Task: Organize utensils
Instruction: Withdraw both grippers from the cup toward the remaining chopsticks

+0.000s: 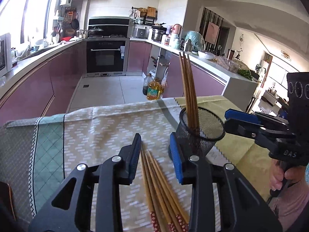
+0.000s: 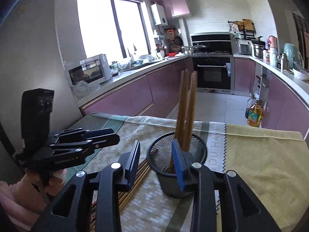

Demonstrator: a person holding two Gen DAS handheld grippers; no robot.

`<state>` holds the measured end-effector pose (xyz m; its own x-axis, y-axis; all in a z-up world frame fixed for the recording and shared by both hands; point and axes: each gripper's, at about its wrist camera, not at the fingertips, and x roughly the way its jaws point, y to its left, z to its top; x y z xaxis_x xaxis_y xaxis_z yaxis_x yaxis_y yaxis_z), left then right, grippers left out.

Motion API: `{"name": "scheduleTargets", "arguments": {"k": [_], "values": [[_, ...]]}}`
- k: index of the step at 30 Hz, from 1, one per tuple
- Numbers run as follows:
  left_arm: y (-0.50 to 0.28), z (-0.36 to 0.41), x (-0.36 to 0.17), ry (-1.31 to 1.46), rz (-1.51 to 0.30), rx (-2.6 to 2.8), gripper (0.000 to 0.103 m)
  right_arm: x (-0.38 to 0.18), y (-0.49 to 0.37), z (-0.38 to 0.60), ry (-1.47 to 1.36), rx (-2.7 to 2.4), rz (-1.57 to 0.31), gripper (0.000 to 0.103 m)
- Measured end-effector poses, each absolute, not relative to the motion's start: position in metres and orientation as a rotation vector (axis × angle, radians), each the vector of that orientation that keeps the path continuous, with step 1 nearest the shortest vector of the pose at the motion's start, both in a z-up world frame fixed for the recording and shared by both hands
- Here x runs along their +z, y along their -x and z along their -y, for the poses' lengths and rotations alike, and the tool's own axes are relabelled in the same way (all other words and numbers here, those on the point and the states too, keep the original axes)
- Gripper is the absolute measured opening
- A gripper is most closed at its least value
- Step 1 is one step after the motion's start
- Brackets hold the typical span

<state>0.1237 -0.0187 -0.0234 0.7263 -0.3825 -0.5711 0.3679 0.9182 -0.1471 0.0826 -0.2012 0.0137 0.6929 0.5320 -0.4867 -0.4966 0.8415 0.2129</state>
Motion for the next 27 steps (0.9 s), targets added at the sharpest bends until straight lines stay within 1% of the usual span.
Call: {"name": "scheduleTargets", "arguments": {"k": [3, 8, 12, 24, 25, 27], "values": [[-0.116, 0.009, -0.044, 0.011, -0.694, -0.404, 0.03, -0.004, -0.072, 0.182, -0.039, 0.635, -0.634, 0.032], [-0.106, 0.003, -0.076, -0.016, -0.78, -0.404, 0.03, -0.051, -0.073, 0.156, -0.039, 0.668, -0.793, 0.032], [-0.099, 0.006, -0.091, -0.039, -0.809, -0.398, 0.03, -0.074, -0.076, 0.144, -0.037, 0.656, -0.872, 0.032], [-0.099, 0.006, -0.105, -0.045, -0.871, -0.392, 0.029, -0.082, -0.072, 0.126, 0.009, 0.608, -0.9, 0.032], [-0.099, 0.006, -0.107, -0.048, -0.877, -0.39, 0.027, -0.082, -0.072, 0.123, 0.017, 0.604, -0.898, 0.032], [-0.099, 0.006, -0.108, -0.045, -0.882, -0.395, 0.027, -0.083, -0.073, 0.12, 0.027, 0.598, -0.899, 0.031]]}}
